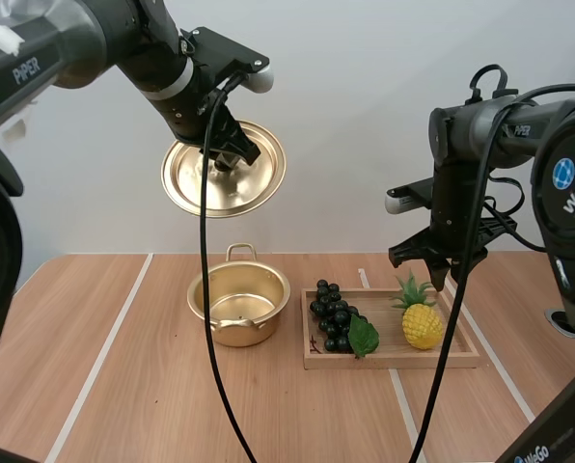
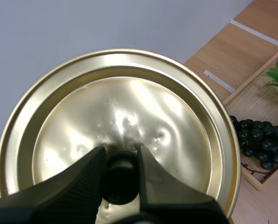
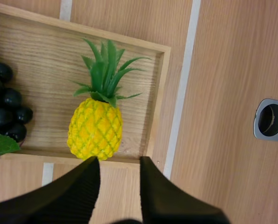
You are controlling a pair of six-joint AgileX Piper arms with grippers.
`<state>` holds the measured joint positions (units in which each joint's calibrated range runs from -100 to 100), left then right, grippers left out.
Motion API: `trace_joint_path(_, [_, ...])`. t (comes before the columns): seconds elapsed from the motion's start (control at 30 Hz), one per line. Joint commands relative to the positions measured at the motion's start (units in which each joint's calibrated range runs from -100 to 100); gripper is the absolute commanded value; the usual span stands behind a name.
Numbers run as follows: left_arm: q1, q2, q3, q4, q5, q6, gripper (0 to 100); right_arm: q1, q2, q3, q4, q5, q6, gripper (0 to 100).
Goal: Open the pot, put the pineapple inside, and close it
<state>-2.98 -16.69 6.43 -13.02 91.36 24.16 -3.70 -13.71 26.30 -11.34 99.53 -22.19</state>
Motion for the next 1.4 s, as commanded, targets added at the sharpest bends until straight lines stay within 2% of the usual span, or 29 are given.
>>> trace_joint_path(0.0, [-0.07, -1.15, -0.54, 0.39, 1.08, 0.43, 0, -0.19, -0.65, 0.19, 0.48, 0.47, -0.63, 72])
trace_joint_path(0.13, [-0.07, -1.15, -0.54, 0.39, 1.96, 0.56, 0, -0.19, -0.65, 0.19, 1.98, 0.47, -0.97, 76])
trace_joint_path(0.33, [-0.07, -1.15, -0.54, 0.39, 2.10, 1.05, 0, -0.19, -0.65, 0.19, 8.19, 0.47, -4.02, 85])
trace_joint_path(0.57, [-0.07, -1.15, -0.54, 0.03, 3.39, 1.30, 0, -0.19, -0.28, 2.03, 7.70, 0.47, -4.38, 100])
trace_joint_path(0.63, [-0.07, -1.15, -0.54, 0.03, 3.39, 1.30, 0, -0.19, -0.28, 4.73, 7.20, 0.47, -4.38, 100])
trace_joint_path(0.83, [-0.07, -1.15, -0.54, 0.03, 4.42, 1.30, 0, -0.19, -0.28, 9.44, 7.20, -9.91, -4.38, 100])
trace_joint_path(1.37, [-0.07, -1.15, -0.54, 0.03, 5.65, 2.23, 0, -0.19, 6.71, 9.58, 5.46, -18.82, -3.97, 100])
